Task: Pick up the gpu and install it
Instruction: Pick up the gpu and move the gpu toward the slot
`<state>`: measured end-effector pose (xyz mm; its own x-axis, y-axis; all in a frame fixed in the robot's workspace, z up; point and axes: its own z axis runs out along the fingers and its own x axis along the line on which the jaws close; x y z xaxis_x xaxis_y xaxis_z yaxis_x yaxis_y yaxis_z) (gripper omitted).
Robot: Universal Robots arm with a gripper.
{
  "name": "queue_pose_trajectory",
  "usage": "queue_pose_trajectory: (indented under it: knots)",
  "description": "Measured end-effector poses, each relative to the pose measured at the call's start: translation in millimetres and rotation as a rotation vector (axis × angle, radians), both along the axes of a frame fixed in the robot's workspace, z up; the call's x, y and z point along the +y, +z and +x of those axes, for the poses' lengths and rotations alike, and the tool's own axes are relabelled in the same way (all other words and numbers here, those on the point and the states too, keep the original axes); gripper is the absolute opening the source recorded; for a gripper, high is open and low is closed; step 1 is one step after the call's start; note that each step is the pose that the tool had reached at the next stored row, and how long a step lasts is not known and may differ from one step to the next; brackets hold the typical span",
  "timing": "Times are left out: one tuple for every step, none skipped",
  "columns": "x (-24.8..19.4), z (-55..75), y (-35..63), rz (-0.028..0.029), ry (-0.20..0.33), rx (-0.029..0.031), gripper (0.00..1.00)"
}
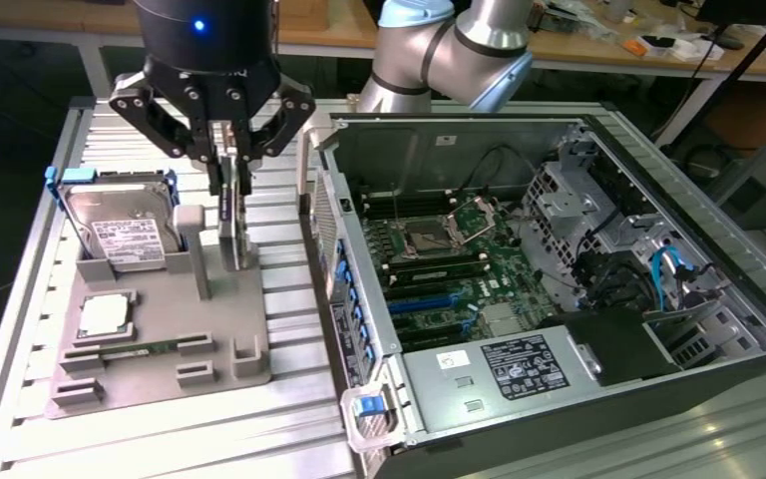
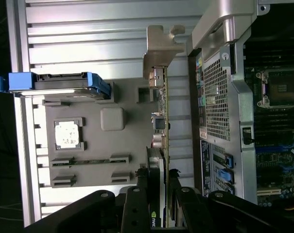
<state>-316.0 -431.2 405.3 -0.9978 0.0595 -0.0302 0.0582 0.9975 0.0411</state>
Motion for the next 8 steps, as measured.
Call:
queue_pose_trajectory:
  knots:
    - [0.0,0.4,-0.1,0.0001,0.0,-0.0001,0.27]
    - [-0.1,1.3,-0.1,0.0001,0.0,-0.0002,0.27]
    - [-0.1,1.7,-0.1,0.0001,0.0,-0.0001,0.27]
    - [-0.1,2.2,-0.1,0.0001,0.0,-0.0002,0.27]
    - [-0.1,2.7,-0.1,0.0001,0.0,-0.0001,0.27]
    - [0.0,3.1,-0.1,0.0001,0.0,-0.0002,0.27]
    - [-0.1,3.8,-0.2,0.0002,0.0,-0.0003,0.27]
    - [-0.1,4.2,-0.1,0.0001,0.0,-0.0002,0.27]
